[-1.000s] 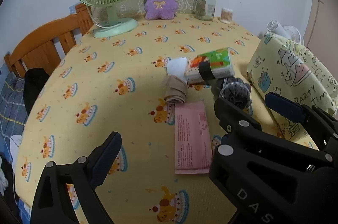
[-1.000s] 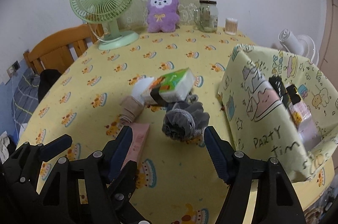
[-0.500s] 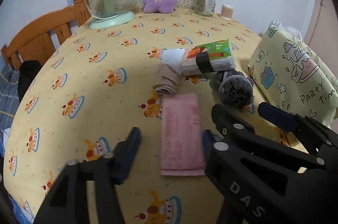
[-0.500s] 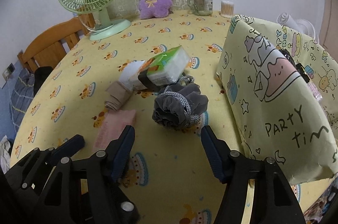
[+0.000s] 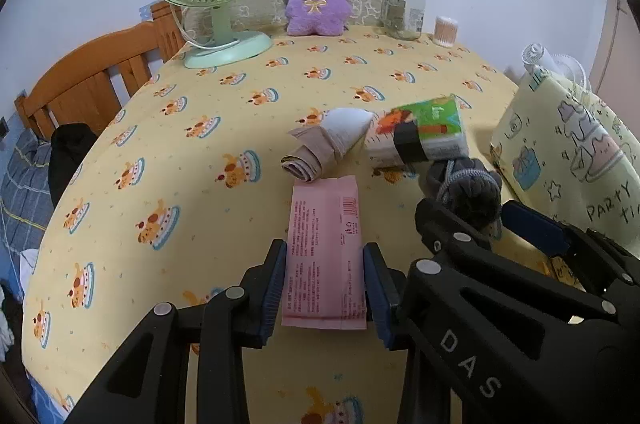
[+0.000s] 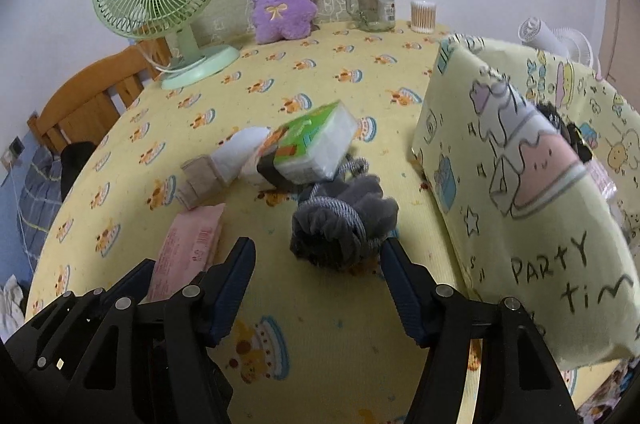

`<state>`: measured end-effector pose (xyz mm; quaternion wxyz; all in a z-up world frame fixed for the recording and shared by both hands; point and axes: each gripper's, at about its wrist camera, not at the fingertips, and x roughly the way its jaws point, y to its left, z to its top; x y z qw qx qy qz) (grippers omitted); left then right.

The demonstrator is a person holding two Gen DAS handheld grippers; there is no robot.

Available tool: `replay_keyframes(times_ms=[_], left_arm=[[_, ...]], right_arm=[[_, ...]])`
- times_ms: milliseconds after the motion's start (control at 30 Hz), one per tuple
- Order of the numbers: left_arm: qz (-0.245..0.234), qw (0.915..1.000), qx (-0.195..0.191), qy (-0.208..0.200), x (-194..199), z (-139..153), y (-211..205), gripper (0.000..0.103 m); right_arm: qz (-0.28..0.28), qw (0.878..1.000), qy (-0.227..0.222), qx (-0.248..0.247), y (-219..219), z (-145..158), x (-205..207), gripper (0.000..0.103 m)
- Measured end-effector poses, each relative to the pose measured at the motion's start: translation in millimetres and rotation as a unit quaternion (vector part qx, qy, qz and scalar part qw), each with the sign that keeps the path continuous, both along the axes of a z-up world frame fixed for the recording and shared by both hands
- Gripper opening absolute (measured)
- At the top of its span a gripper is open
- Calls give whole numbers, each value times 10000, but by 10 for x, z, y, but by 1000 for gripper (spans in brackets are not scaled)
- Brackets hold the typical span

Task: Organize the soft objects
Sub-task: 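Grasp the pink packet with the left tool while the right tool grasps the gray loofah, then carry the pink packet and gray loofah over the patterned box with both tools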

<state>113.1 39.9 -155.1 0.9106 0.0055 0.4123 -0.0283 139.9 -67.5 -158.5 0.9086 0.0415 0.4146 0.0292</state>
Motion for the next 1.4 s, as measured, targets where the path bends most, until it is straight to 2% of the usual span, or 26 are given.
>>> replay_keyframes(times_ms=[233, 400, 567, 833, 1400], left_arm=[[67, 9999, -37, 98, 121, -56, 27, 39], [62, 10000, -12, 68, 153, -69, 21, 39], [52, 10000, 3, 76, 141, -63, 21, 39], [102, 9999, 29, 36, 9, -6, 86, 39], [178, 9991, -50, -374, -308, 352, 194, 39]], right_arm=[[-28, 9997, 92, -238, 25, -39, 136, 67], [-91, 9994, 186, -288, -10, -81, 195, 52], [2, 9993, 162, -335, 5, -74, 202, 47], [568, 9982, 207, -57, 169, -26, 114, 45], [695, 9974, -193, -27, 243, 371, -196, 45]])
